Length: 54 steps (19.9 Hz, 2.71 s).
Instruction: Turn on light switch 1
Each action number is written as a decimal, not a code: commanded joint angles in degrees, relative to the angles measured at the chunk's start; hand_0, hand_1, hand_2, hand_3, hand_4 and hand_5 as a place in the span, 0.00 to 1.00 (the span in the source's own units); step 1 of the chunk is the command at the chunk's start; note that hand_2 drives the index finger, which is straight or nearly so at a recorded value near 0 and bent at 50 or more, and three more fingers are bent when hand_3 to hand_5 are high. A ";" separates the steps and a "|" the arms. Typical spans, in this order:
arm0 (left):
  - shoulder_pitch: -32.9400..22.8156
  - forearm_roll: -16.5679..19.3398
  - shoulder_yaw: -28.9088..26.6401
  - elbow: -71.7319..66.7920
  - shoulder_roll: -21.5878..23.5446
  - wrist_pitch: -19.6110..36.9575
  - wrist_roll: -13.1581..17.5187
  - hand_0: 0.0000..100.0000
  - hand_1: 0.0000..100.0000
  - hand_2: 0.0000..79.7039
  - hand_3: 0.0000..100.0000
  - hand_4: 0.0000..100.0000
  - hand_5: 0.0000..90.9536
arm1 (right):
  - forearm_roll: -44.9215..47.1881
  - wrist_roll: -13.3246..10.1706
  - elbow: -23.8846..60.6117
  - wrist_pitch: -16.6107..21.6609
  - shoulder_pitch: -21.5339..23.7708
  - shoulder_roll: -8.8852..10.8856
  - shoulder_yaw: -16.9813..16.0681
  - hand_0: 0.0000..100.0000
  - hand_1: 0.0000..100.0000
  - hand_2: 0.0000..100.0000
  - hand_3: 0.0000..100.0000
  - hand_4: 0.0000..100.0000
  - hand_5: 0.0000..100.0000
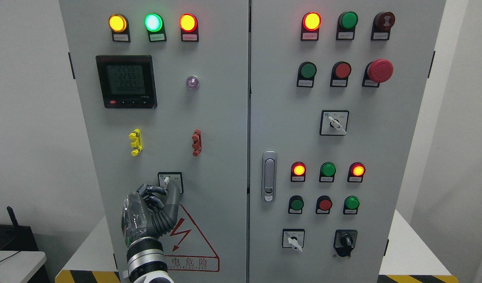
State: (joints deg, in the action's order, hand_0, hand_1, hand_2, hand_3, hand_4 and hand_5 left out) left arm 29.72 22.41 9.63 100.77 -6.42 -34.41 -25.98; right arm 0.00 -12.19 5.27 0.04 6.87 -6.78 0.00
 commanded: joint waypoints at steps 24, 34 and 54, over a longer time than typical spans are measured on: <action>-0.10 0.00 0.13 0.13 0.00 0.04 1.02 0.61 0.17 0.74 0.94 0.93 0.94 | -0.26 -0.02 0.00 -0.04 0.07 0.02 1.32 0.12 0.39 0.00 0.00 0.00 0.00; -0.54 0.00 0.13 0.40 0.00 0.13 1.11 0.26 0.29 0.74 0.94 0.93 0.94 | -0.26 -0.02 0.00 -0.04 -0.01 0.01 1.32 0.12 0.39 0.00 0.00 0.00 0.00; -3.62 0.35 -0.57 6.37 0.09 0.83 3.83 0.14 0.30 0.76 0.96 0.93 0.94 | -0.26 -0.02 0.00 -0.04 -0.01 -0.07 1.32 0.12 0.39 0.00 0.00 0.00 0.00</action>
State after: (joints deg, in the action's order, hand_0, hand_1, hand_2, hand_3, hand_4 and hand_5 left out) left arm 27.01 22.66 9.43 103.86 -6.39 -33.64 -23.07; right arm 0.00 -12.20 5.27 0.04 6.87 -6.80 0.00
